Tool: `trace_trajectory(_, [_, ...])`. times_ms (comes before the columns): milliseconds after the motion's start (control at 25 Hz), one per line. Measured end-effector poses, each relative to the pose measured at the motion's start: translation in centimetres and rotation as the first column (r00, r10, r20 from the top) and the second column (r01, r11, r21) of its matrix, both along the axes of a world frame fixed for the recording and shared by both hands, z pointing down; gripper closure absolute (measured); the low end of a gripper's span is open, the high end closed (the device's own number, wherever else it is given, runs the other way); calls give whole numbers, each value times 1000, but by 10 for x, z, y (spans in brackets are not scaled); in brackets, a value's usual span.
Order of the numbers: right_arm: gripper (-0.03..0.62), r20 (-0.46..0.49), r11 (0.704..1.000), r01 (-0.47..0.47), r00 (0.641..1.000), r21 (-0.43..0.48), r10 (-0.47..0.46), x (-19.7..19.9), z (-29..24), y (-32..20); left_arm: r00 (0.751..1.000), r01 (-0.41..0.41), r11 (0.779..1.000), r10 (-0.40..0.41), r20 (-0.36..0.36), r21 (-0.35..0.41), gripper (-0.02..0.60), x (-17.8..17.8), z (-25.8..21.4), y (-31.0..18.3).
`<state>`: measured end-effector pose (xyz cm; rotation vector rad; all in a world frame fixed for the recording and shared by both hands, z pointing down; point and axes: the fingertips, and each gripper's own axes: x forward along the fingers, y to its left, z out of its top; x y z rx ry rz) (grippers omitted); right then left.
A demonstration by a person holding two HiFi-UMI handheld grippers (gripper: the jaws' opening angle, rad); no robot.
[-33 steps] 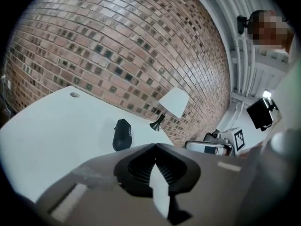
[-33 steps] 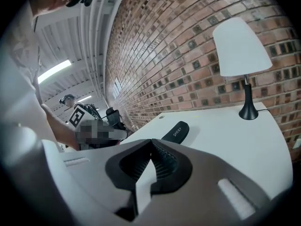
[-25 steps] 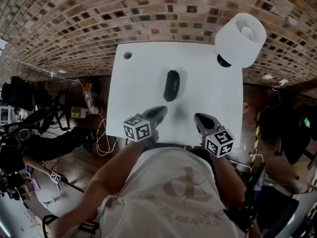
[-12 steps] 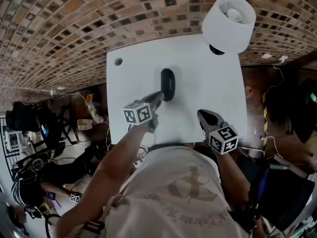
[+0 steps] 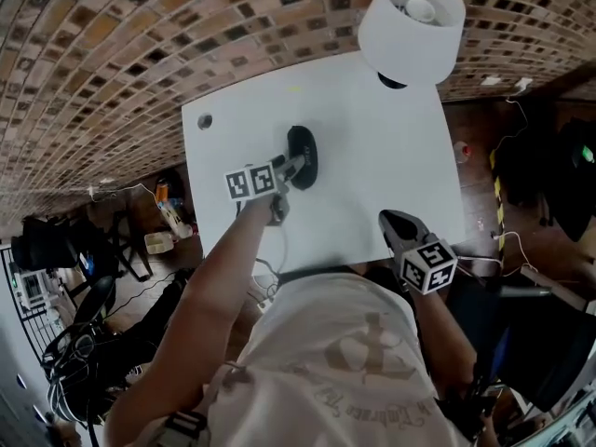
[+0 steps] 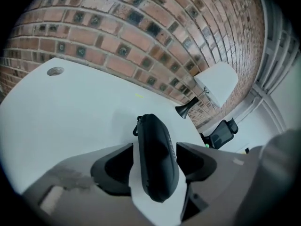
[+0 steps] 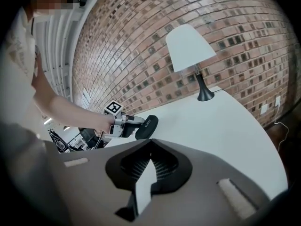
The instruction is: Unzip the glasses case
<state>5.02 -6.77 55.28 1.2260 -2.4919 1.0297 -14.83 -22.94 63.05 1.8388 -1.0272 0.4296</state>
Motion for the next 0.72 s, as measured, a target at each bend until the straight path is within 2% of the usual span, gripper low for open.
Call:
trace_trajectory(160, [586, -3, 1000, -11, 1000, -24, 11, 5, 6, 8, 999, -28, 998, 27, -26, -47, 253, 13, 10, -1])
trace_trajectory(320, [586, -8, 1000, 0, 1000, -26, 0, 7, 8, 10, 998, -68, 994, 67, -13, -89, 241, 20, 22, 3])
trace_trajectory(720, [586, -2, 999, -16, 1000, -36, 16, 14, 9, 18, 995, -102, 983, 103, 0, -153, 247, 43, 30, 0])
